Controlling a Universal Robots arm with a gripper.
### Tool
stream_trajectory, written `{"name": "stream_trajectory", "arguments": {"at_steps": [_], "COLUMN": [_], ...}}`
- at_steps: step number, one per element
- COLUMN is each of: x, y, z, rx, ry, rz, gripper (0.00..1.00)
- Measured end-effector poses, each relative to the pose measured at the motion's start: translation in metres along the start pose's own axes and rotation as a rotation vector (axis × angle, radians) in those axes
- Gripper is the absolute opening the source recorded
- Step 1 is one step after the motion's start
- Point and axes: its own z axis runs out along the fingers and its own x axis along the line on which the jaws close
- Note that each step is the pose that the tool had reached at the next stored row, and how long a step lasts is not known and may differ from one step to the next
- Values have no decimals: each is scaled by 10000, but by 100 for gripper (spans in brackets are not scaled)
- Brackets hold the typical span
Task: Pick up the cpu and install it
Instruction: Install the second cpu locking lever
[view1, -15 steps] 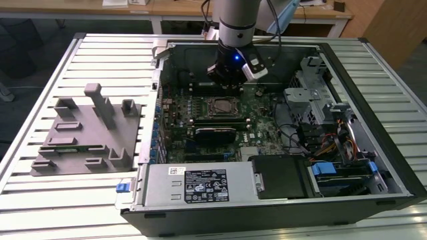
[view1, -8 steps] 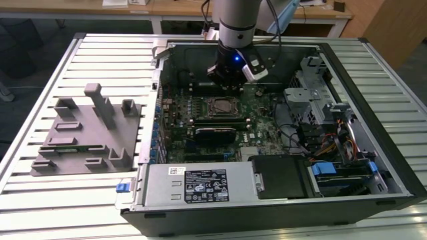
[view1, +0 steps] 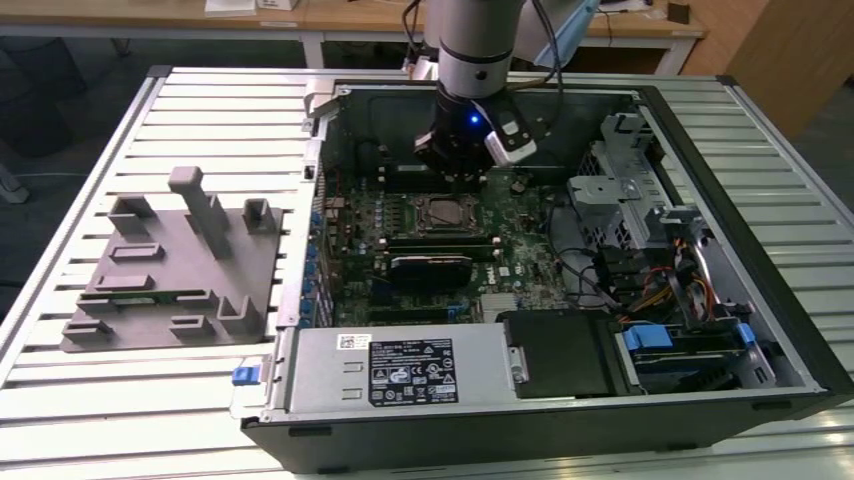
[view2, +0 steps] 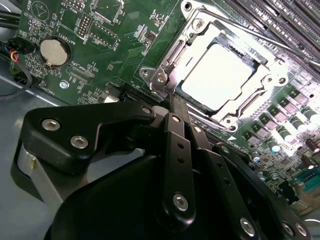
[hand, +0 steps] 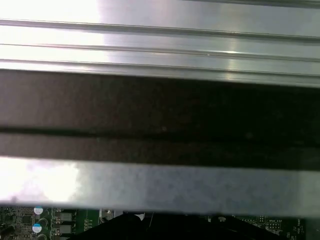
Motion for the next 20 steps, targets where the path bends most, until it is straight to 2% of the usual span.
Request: {"name": "stream_trajectory", "arguments": {"at_steps": [12,20], "x": [1,4], "y": [-62,-174], "z": [-2,-6], "rx": [0,-2], "ry": [0,0], "rz": [0,0], "gripper": [11,11]}}
